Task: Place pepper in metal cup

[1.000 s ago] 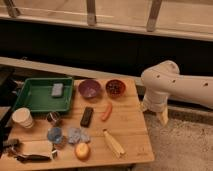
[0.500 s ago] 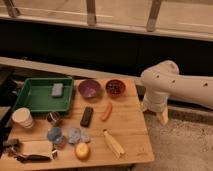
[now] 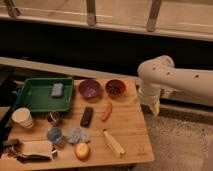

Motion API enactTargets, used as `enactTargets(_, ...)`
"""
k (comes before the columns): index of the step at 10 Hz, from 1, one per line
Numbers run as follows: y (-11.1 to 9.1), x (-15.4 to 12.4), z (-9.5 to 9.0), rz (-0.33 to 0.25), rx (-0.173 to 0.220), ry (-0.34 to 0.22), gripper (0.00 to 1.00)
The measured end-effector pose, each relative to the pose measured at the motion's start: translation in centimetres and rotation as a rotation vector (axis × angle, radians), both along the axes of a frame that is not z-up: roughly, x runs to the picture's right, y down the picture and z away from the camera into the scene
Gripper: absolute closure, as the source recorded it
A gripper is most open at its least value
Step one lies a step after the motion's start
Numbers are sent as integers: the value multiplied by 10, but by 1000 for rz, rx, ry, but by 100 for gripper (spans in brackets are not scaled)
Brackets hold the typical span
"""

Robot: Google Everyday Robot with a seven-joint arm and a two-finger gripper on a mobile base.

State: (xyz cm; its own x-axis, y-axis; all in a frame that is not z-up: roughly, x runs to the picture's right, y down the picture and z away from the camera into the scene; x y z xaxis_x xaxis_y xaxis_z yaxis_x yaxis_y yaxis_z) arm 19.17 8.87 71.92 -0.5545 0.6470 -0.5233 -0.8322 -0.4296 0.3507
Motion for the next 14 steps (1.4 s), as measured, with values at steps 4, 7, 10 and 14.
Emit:
enactTargets(4, -22, -57, 23, -8, 27, -80, 26)
enactTargets(7, -22, -57, 22, -12, 24, -78, 26)
enactTargets(10, -23, -61, 28, -21, 24, -106, 26)
enactTargets(14, -26, -125, 77, -55, -9, -235, 26)
